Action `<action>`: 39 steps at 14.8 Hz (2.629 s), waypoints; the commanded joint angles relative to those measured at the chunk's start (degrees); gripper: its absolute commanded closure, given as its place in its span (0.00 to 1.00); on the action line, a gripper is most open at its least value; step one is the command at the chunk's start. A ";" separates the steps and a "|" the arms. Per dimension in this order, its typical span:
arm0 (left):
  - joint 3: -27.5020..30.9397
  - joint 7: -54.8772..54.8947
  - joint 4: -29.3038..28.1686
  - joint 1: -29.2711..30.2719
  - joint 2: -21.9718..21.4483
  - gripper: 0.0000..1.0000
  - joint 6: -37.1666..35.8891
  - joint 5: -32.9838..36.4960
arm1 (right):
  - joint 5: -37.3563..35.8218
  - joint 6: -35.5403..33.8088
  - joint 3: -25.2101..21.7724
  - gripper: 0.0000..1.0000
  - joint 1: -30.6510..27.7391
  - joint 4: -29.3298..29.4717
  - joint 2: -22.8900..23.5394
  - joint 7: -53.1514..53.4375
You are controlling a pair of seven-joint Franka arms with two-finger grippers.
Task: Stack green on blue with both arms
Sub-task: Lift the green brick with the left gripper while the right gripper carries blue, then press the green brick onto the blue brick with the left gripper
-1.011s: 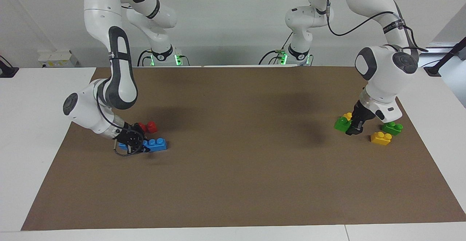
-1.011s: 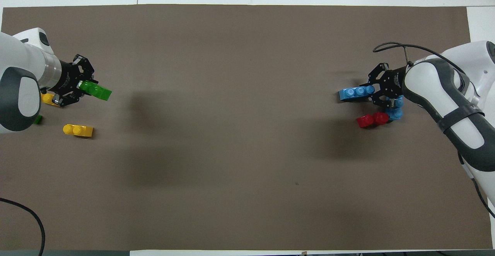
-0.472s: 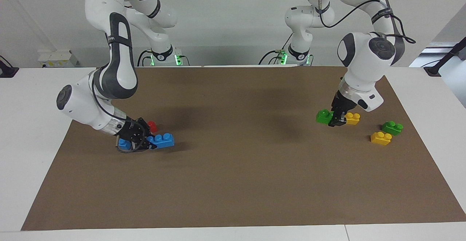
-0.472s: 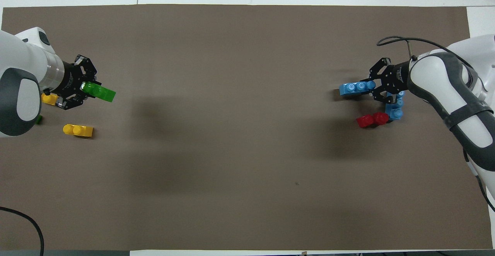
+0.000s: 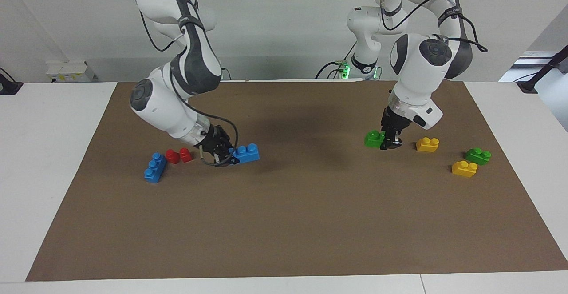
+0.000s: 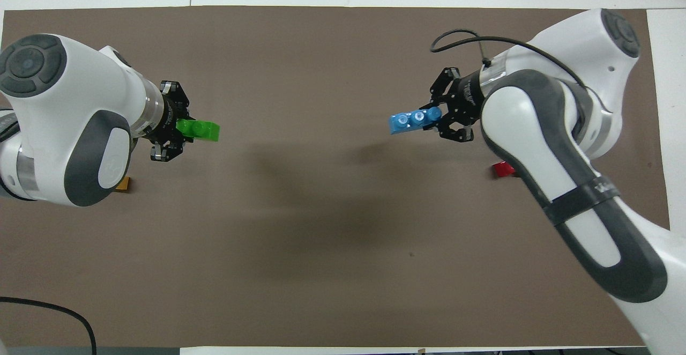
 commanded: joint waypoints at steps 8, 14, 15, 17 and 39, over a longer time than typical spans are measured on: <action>0.85 -11.13 -2.12 -7.71 -2.45 1.00 -1.36 0.20 | 0.27 23.35 -0.11 1.00 14.38 -14.92 -3.13 17.96; 0.85 -16.40 -8.61 -12.81 -4.73 1.00 5.22 1.85 | 1.06 31.62 -0.02 1.00 19.30 -18.36 -1.12 18.57; 0.76 -18.85 -10.54 -14.04 -5.43 1.00 7.41 3.09 | 1.15 33.90 -0.02 1.00 19.75 -19.32 -0.76 18.83; 0.85 -21.32 -13.02 -16.33 -5.97 1.00 9.71 4.15 | 1.15 34.88 -0.02 1.00 19.75 -19.94 -0.32 18.66; 0.76 -31.88 -15.40 -23.28 2.11 1.00 25.01 11.79 | 11.43 36.12 -0.02 1.00 19.66 -20.56 2.23 9.08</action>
